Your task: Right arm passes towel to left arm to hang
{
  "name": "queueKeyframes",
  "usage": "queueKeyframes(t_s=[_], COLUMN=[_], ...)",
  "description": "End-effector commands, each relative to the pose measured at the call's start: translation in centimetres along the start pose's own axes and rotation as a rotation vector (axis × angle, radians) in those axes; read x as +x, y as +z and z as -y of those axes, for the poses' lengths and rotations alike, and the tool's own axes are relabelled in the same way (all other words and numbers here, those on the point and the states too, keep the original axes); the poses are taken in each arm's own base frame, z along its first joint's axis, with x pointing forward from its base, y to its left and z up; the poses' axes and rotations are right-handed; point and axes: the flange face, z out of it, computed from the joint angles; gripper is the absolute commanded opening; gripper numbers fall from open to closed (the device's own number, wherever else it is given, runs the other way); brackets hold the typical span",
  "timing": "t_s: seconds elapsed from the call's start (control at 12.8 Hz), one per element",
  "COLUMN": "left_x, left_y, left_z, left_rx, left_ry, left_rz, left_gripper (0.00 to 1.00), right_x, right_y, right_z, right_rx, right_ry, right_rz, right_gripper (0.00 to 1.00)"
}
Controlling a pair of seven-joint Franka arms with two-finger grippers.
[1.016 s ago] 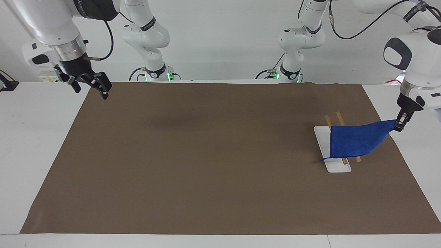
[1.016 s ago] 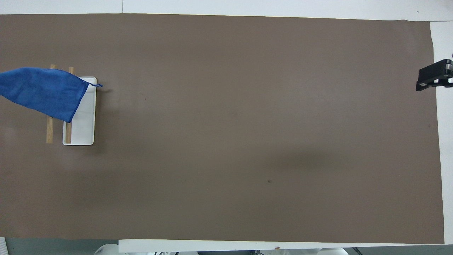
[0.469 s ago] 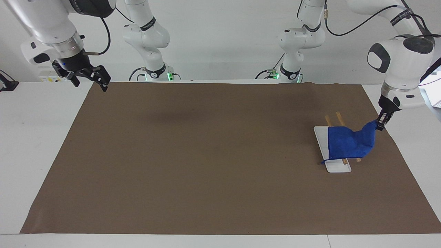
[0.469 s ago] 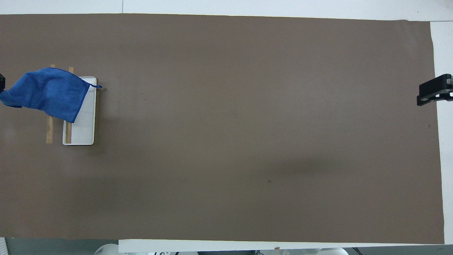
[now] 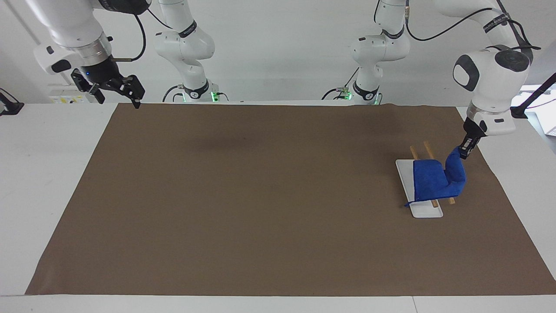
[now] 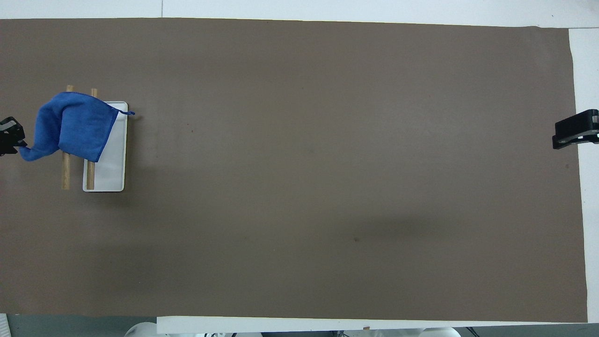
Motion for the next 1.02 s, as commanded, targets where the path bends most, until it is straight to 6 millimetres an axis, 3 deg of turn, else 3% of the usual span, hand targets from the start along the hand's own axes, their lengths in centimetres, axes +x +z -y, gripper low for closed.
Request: queueKeyframes(t_s=[0.0,0.23,0.55,0.78,0.94], left_x=[0.1,0.5,-1.9,-3.2,-3.8], left_y=[-3.6,-8.4,-13.4,-14.7,-15.0], left_z=[-2.3,-2.4,-4.5,-5.9,-5.9], left_rx=[-0.027,0.034,0.005,-0.038,-0.063], left_ry=[0.028,0.047,0.273,0.380,0.593], left_rz=[-0.050,0.038,0.204,0.252,0.285], left_gripper=[1.00,1.00,1.00,1.00,1.00], right_x=[0.1,0.1,0.0,-0.1,-0.2], right_y=[0.4,0.6,0.9,1.2,1.1], right_z=[-0.6,-0.5,-0.4,-1.6,-1.8], right_rx=[0.035,0.036,0.056,0.084,0.088], right_ry=[-0.013,-0.015,-0.014,0.009,0.013], right_rz=[-0.005,0.001,0.008,0.018,0.020], right_gripper=[1.00,1.00,1.00,1.00,1.00])
